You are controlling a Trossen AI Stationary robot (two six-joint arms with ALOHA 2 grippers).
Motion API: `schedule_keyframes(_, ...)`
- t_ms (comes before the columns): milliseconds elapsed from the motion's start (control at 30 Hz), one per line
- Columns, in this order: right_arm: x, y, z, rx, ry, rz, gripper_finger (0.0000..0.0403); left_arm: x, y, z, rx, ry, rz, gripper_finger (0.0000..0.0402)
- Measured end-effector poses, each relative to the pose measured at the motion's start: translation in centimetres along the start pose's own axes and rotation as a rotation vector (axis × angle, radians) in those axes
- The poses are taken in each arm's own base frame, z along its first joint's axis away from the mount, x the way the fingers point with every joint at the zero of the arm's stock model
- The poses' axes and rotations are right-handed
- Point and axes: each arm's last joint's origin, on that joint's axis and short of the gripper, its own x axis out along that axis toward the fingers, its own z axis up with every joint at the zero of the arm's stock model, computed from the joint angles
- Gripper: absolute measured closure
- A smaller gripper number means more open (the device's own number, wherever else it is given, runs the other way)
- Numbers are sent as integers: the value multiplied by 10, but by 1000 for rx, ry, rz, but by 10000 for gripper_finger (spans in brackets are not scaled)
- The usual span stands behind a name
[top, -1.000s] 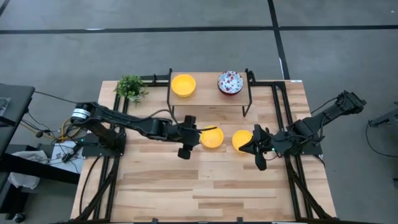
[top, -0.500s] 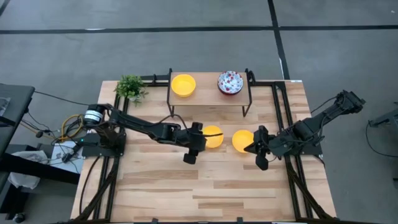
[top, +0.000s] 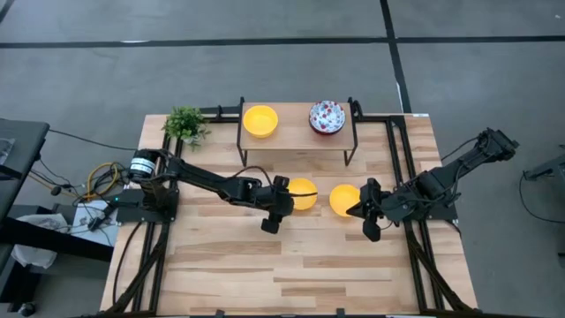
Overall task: Pick & Place Mini bowls
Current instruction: Stack the left yellow bowl on top of the yellow bowl on the shelf
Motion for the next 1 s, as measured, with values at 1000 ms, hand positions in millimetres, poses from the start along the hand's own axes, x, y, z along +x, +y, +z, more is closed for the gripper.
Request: schedule_keyframes(1000, 0, -1, 1, 8, -18, -20, 403, 13, 10, -12, 71, 31, 6, 190)
